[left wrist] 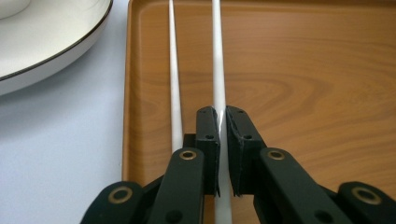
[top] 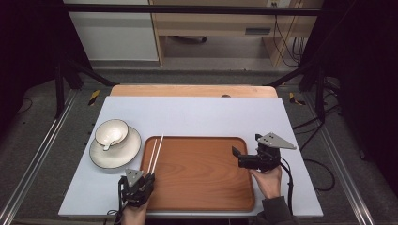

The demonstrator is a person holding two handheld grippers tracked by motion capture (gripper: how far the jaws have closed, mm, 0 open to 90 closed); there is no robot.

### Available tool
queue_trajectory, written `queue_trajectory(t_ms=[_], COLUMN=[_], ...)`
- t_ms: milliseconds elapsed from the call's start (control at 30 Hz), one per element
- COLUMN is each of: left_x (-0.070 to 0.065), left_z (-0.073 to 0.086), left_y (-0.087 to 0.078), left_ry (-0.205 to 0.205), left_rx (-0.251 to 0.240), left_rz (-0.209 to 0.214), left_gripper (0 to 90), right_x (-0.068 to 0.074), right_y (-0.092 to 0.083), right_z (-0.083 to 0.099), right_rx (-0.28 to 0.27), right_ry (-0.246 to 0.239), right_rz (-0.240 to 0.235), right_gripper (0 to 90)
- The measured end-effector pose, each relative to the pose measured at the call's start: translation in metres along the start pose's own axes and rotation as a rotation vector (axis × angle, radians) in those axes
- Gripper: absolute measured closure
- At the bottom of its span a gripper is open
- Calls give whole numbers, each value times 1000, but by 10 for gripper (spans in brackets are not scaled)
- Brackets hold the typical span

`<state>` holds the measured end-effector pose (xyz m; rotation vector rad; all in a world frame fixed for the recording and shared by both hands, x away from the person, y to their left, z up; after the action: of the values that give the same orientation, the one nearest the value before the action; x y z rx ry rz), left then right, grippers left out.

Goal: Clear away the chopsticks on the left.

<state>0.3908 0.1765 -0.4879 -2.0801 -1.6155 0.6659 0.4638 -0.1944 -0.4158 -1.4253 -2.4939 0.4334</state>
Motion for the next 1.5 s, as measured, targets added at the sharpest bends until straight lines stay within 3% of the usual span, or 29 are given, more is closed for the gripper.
queue_trajectory(t_ms=[433,800,1067,1167,1267,1367,1500], left_x=[1,1,2,4,7,10,16], left_z=[3,0,-1,-7,-15,-29,-45], left_y=[4,5,4,-3,-10,-18,-24], left_ry=[12,14,6,18,16,52,102], left_rx=[50,65,48,11,-29,-89,-105], left_rz=[-16,-29,-24,0,53,108,180], left_gripper=[835,831,831,792,749,696,613], right_x=[-1,0,0,0,0,-1,-1], right_y=[0,1,1,1,0,0,0], right_z=[0,0,0,0,0,0,0], right_rx=[2,5,5,4,4,3,4], right_ry=[2,-1,-1,2,2,4,3], right_rz=[3,1,1,1,1,1,2], right_gripper=[7,7,7,7,7,7,7])
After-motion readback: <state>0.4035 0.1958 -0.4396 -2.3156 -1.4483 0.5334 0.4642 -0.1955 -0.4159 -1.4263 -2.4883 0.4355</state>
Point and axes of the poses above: each handheld gripper's, and its own axes: y roughly forward along the jaws, z roughly out of its underside, x roughly to its left, the point moved 2 cm from there along y, roughly forward along the jaws, and after that the axes turned 1 degree about -x, right-handed, at the moved point
